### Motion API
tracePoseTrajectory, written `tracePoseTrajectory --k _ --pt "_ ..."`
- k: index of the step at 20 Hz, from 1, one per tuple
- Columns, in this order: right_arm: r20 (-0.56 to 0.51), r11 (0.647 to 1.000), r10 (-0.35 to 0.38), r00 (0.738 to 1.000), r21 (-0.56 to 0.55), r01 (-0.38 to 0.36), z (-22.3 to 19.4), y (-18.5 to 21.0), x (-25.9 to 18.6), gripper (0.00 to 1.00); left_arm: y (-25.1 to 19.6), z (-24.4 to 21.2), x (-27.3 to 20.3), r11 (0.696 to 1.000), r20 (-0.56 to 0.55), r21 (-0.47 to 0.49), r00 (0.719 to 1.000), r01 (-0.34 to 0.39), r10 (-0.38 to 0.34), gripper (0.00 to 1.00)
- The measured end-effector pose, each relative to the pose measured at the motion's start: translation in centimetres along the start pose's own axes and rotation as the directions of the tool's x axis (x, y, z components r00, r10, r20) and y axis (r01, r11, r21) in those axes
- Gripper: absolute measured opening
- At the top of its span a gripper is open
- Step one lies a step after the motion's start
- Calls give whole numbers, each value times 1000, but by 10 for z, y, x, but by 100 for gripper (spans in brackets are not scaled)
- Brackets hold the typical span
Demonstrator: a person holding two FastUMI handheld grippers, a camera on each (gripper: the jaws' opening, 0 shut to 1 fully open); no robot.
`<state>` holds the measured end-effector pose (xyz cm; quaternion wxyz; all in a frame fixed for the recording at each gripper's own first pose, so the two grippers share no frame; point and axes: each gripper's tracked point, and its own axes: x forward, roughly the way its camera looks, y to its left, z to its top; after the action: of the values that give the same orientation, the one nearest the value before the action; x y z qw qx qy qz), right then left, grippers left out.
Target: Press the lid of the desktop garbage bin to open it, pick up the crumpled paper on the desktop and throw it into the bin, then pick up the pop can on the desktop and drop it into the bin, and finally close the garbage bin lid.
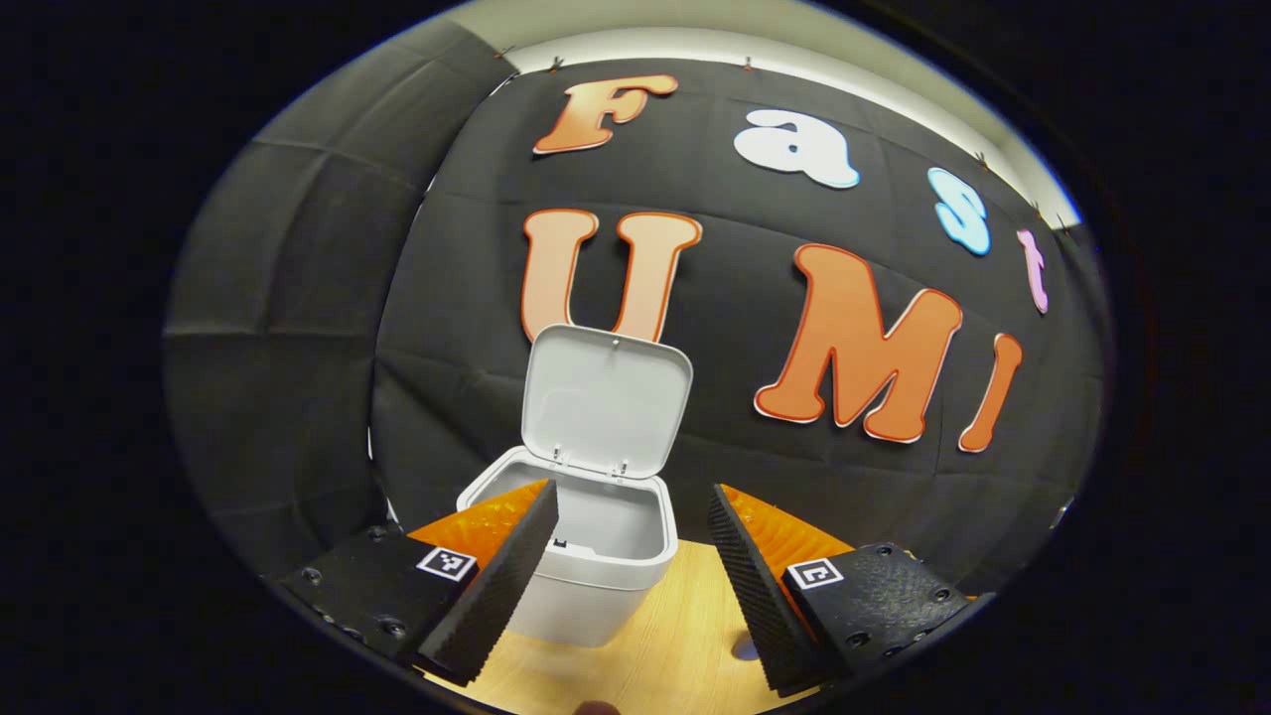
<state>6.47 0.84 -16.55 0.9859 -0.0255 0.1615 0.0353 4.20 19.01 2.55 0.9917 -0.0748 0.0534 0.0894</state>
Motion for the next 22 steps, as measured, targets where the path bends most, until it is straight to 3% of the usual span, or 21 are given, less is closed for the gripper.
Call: tracePoseTrajectory --k 6,8,10,12,14,18,19,20,21,22 --pt "-163 995 69 984 -54 -79 -80 26 62 95 -41 -1 -33 982 55 186 997 37 -48 97" --pt "-235 994 62 970 -72 -81 -110 27 81 95 -57 -4 -46 966 82 254 994 55 -78 93" --pt "-275 993 60 960 -84 -86 -129 29 93 95 -68 -12 -54 942 82 329 992 62 -94 96" --pt "-269 992 86 959 -62 -107 -131 36 101 95 -79 -24 -58 930 53 358 992 89 -116 98" --pt "-281 994 66 957 -63 -87 -139 33 108 95 -82 -30 -65 928 30 358 992 104 -122 95" --pt "-329 993 86 941 -49 -108 -161 37 112 96 -74 -33 -67 930 19 356 995 89 -102 95" --pt "-341 993 98 935 -29 -115 -162 39 109 94 -73 -37 -66 933 6 350 995 88 -97 95" --pt "-345 993 101 933 -17 -114 -164 41 114 82 -71 -40 -66 935 -4 344 996 85 -89 95" --pt "-337 994 95 937 -22 -109 -161 38 113 82 -70 -43 -66 937 -14 339 996 86 -86 95" --pt "-335 993 93 938 -36 -111 -162 39 114 58 -71 -45 -67 937 -19 337 996 86 -85 99"
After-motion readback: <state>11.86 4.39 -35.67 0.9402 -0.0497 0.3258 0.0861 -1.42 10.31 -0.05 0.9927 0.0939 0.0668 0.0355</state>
